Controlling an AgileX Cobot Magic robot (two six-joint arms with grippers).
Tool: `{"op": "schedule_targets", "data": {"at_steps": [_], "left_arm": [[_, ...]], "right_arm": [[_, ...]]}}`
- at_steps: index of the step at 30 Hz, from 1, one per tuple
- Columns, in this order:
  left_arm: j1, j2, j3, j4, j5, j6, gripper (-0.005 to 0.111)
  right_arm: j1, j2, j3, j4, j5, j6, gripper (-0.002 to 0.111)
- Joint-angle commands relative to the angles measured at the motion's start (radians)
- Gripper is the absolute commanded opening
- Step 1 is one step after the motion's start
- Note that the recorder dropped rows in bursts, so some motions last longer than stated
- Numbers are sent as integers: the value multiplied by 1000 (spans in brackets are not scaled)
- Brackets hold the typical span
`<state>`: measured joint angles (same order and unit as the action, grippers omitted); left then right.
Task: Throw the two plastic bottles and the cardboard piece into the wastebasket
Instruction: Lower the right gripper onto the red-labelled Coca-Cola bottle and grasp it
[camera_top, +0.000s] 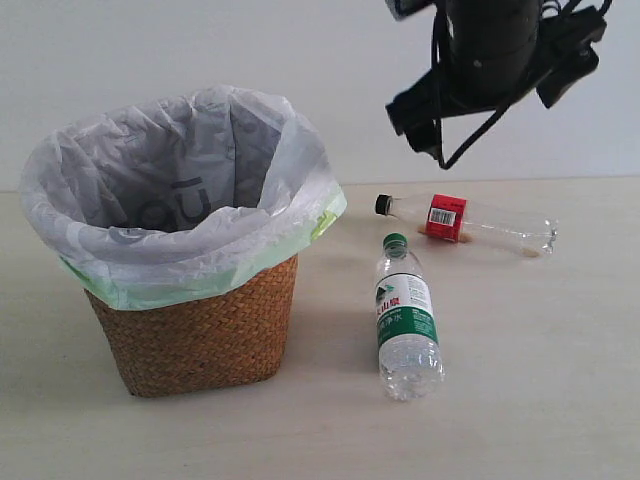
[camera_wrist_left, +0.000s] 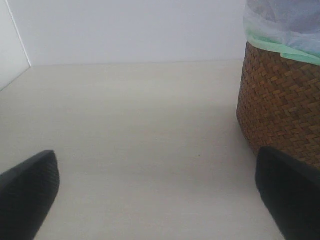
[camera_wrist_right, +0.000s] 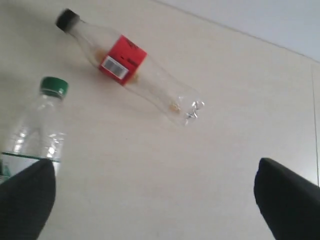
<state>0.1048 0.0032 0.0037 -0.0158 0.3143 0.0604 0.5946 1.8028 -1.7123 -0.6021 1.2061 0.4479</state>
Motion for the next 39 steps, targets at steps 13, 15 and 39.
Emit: {"op": "schedule_targets", "data": {"at_steps": [13, 15, 39], "left_arm": [[2, -3, -4, -2, -7, -9, 108], [2, -3, -4, -2, -7, -9, 108], [2, -3, -4, -2, -7, -9, 108]], "right_arm": [[-269, 337, -7, 70, -240, -515, 98], [-274, 370, -25, 70, -288, -515, 98], [-276, 661, -243, -127, -357, -551, 36]]}}
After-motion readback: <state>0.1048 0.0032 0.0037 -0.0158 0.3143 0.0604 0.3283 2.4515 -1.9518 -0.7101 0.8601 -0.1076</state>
